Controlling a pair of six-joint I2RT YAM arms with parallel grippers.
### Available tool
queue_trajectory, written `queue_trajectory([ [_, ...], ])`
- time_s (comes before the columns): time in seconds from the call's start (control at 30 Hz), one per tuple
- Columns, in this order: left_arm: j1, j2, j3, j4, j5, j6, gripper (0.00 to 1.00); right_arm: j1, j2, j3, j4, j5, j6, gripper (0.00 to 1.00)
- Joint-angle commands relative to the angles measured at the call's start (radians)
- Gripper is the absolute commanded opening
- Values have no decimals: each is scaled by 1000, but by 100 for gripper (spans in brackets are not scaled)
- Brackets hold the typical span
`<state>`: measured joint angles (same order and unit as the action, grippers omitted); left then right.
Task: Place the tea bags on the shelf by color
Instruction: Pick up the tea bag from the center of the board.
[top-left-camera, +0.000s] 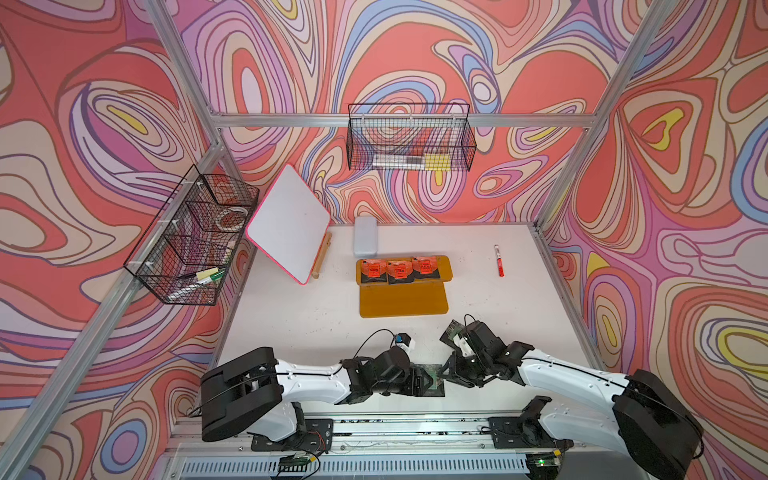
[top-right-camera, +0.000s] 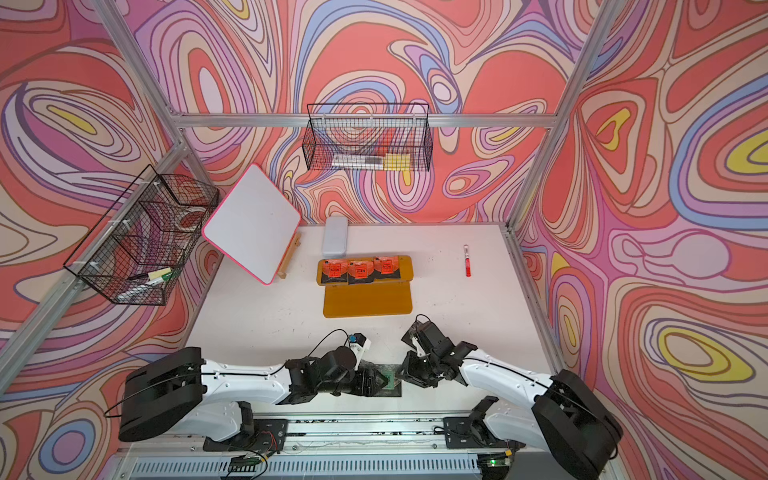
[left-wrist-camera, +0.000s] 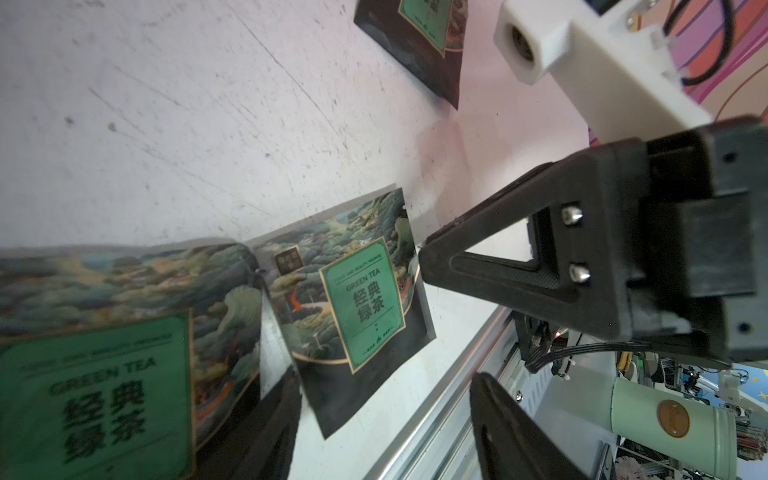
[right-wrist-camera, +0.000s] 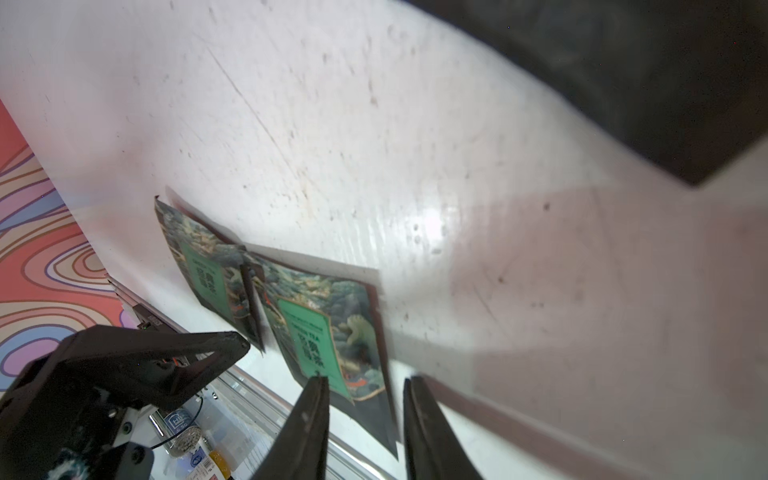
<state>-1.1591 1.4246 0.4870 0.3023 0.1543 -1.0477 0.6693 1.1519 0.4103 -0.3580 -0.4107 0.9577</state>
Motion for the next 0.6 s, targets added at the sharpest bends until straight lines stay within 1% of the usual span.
queue_trajectory([
  [0.0,-8,21,-4,13,-3,3,63,6,-20,-15,-22,30,7,32],
  [0.23,-13,40,6,23,6,5,53,6,-8,-15,-8,18,6,32],
  [0.57,-14,75,21,20,27,23,45,6,9,-21,13,0,6,32],
])
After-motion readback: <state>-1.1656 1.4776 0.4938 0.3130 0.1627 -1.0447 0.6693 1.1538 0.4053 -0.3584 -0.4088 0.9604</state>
